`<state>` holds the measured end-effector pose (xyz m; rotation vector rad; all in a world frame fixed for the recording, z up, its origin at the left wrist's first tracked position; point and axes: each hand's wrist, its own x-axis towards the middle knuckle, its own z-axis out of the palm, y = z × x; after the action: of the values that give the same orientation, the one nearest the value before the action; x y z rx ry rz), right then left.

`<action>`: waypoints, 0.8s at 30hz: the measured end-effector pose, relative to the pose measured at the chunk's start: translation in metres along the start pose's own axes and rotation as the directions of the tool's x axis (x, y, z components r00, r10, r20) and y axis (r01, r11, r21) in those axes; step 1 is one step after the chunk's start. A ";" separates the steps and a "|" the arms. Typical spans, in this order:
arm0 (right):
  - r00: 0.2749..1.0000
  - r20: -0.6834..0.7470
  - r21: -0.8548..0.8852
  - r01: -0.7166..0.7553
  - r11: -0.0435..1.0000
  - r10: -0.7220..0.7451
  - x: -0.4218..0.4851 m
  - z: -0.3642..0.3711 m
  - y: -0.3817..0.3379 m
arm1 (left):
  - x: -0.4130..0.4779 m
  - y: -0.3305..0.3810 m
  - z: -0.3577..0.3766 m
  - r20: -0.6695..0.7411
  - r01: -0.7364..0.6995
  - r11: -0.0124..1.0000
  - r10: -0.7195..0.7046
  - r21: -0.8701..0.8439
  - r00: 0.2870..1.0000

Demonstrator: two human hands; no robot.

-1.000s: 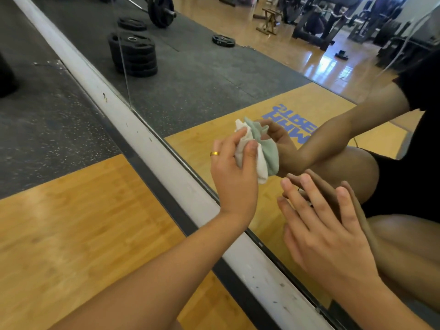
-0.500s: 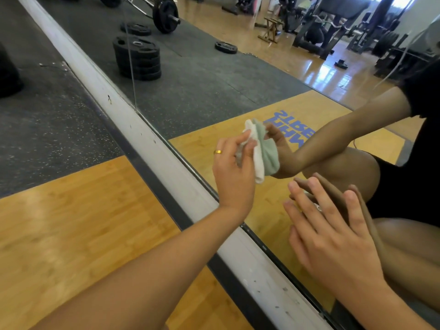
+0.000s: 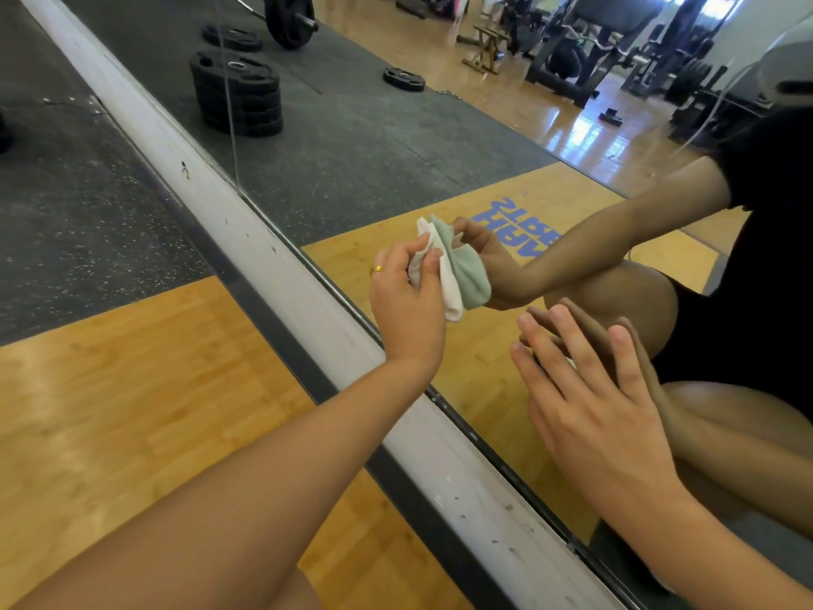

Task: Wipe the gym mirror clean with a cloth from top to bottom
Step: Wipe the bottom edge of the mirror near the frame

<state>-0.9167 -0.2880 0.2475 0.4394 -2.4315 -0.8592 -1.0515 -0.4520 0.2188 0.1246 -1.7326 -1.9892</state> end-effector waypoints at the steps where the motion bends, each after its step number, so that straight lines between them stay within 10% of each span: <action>1: 1.000 -0.003 -0.014 0.014 1.000 -0.014 0.002 0.000 0.000 | -0.001 0.000 0.001 -0.004 0.019 1.000 -0.019 -0.009 1.000; 19: 0.983 -0.050 -0.153 0.164 0.975 -0.174 0.082 0.021 -0.012 | 0.065 -0.036 -0.033 0.214 -0.459 0.886 0.438 0.060 0.873; 24: 0.985 -0.031 -0.115 0.163 0.980 -0.168 0.084 0.018 -0.013 | 0.072 -0.052 -0.025 0.046 -0.248 0.968 0.246 0.034 0.968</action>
<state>-0.9936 -0.3271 0.2579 0.6176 -2.3205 -1.0412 -1.1204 -0.5012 0.1820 -0.1161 -1.7212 -1.7885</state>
